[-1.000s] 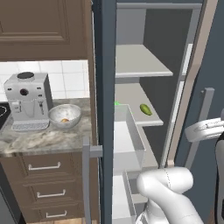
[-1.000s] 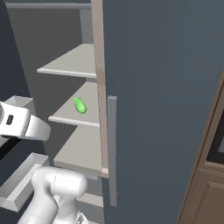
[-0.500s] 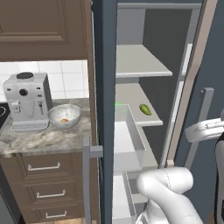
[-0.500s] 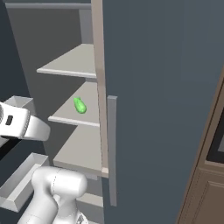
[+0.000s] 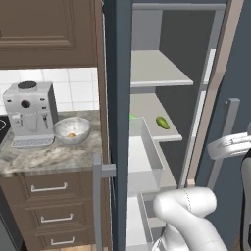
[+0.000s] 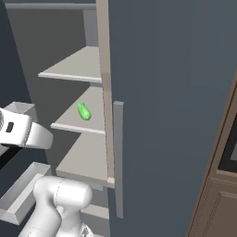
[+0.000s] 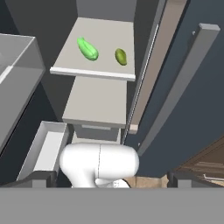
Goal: Take the mango, corn, and mango from the freezer and place them in the bowl on the counter.
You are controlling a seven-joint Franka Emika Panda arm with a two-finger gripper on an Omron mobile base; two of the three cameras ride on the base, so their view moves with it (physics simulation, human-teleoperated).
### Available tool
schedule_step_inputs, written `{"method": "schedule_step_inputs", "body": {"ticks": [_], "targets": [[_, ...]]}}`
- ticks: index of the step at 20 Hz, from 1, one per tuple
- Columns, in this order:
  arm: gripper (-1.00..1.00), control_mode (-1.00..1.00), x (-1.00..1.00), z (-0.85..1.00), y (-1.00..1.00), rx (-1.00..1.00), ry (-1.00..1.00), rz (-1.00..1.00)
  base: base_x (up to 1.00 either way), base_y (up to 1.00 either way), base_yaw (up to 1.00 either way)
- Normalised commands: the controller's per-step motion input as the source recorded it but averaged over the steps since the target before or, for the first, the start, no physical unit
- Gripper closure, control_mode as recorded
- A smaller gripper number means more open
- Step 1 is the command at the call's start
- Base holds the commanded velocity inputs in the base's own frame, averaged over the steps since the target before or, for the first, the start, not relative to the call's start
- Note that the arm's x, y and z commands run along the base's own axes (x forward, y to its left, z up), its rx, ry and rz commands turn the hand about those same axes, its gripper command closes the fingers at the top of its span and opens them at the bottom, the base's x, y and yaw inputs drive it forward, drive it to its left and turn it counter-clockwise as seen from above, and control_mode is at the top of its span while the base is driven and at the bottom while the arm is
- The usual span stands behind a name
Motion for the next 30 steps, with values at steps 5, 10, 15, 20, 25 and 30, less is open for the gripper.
{"method": "schedule_step_inputs", "body": {"ticks": [5,10,15,20,25,30], "targets": [[-1.00,-1.00,0.03,0.00,0.07,0.00,0.00,0.05,0.00,0.00,0.00],[-1.00,-1.00,0.58,-0.09,0.19,0.01,0.00,0.25,0.00,0.00,0.00],[-1.00,-1.00,0.65,-0.17,0.04,0.08,0.00,0.20,0.00,0.00,0.00],[-1.00,-1.00,0.31,-0.57,0.20,0.01,-0.02,0.07,0.00,0.00,0.00],[-1.00,-1.00,0.47,-0.51,0.05,0.10,-0.09,0.03,0.00,0.00,0.00],[-1.00,-1.00,0.77,-0.12,0.02,0.08,-0.02,0.00,0.00,0.00,0.00]]}}
